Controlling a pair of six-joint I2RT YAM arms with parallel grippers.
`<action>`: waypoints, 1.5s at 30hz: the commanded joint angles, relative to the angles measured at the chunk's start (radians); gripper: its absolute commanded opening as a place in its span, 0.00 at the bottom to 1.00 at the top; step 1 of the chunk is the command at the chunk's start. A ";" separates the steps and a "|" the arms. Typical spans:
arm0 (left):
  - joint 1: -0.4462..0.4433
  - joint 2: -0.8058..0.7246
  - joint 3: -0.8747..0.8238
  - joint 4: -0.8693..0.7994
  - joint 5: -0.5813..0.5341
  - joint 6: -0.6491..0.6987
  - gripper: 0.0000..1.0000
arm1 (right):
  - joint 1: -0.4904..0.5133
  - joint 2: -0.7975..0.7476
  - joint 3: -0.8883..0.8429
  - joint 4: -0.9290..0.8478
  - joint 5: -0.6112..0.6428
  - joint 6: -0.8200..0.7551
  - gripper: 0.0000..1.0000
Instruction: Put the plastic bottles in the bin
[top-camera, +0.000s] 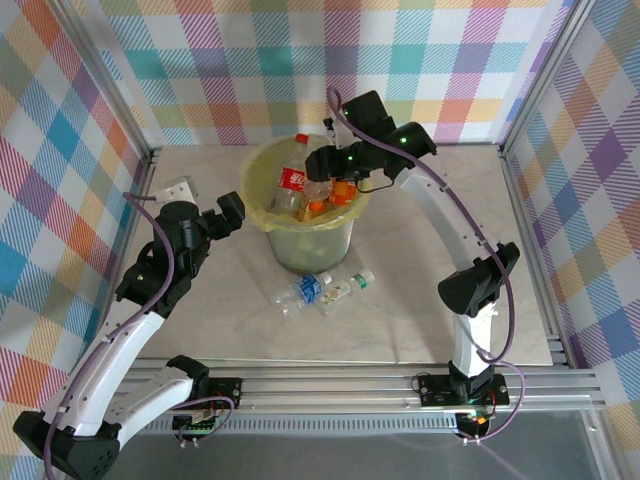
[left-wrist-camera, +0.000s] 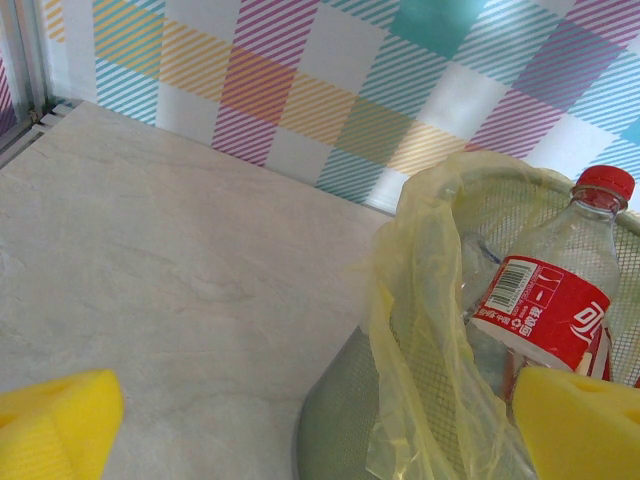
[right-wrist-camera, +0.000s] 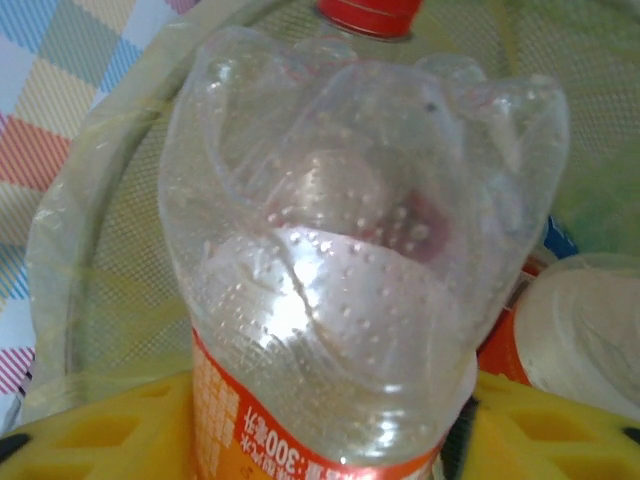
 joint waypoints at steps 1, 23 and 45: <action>0.006 -0.008 -0.008 0.017 0.009 0.005 1.00 | 0.007 0.000 0.035 -0.033 0.041 0.017 0.71; 0.008 -0.013 -0.008 0.017 0.079 0.035 1.00 | 0.007 -0.094 0.032 -0.045 0.124 -0.015 0.83; 0.006 -0.185 -0.261 0.021 0.248 -0.015 1.00 | 0.070 -0.854 -1.081 0.273 0.357 0.376 1.00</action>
